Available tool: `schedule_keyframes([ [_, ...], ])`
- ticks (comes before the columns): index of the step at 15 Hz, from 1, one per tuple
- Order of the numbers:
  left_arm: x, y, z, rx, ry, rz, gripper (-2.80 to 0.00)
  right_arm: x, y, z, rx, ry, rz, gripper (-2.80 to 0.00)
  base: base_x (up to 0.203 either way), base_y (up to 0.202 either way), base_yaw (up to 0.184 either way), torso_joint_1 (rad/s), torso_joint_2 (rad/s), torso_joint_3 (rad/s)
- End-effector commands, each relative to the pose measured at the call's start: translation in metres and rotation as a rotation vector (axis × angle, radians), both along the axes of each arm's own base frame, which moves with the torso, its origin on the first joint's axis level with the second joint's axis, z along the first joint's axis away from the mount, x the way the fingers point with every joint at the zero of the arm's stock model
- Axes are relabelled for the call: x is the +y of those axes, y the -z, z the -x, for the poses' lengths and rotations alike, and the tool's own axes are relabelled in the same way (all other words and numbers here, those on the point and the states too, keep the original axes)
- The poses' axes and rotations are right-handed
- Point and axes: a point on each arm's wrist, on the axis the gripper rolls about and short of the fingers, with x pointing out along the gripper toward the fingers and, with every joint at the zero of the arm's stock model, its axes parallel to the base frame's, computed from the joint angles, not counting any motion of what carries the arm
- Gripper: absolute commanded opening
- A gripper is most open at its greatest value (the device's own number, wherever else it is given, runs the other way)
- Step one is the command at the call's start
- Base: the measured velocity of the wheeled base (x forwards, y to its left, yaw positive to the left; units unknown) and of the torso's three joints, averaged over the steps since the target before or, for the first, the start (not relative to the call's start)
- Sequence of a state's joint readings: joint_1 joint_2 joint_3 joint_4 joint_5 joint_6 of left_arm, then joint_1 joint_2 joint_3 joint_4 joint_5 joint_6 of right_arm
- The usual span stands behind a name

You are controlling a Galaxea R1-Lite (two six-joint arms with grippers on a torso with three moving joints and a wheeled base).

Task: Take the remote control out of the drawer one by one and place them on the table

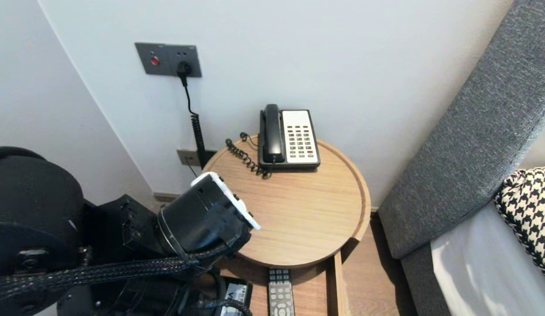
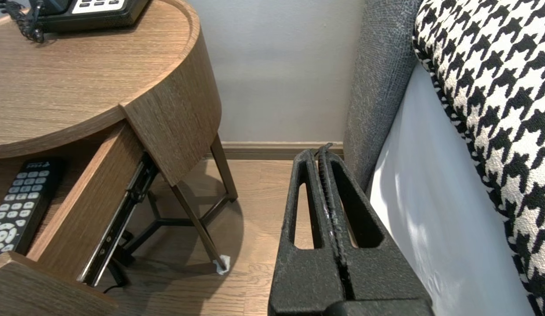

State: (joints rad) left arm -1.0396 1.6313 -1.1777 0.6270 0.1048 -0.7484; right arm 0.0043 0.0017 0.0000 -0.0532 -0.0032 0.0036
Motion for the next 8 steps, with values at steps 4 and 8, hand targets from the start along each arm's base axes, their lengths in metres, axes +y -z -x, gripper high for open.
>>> schedule_keyframes([
  [4,-0.017,0.03,-0.011,0.029,-0.102,-0.059,-2.8,0.0,0.007,-0.002,0.025,0.0,0.0,-2.8,0.0,0.0,0.0,0.0,0.0,0.0],
  [8,-0.026,0.048,-0.018,-0.033,-0.152,-0.009,-2.8,0.0,0.007,-0.002,0.025,0.0,0.0,-2.8,0.0,0.0,0.0,0.0,0.0,0.0],
])
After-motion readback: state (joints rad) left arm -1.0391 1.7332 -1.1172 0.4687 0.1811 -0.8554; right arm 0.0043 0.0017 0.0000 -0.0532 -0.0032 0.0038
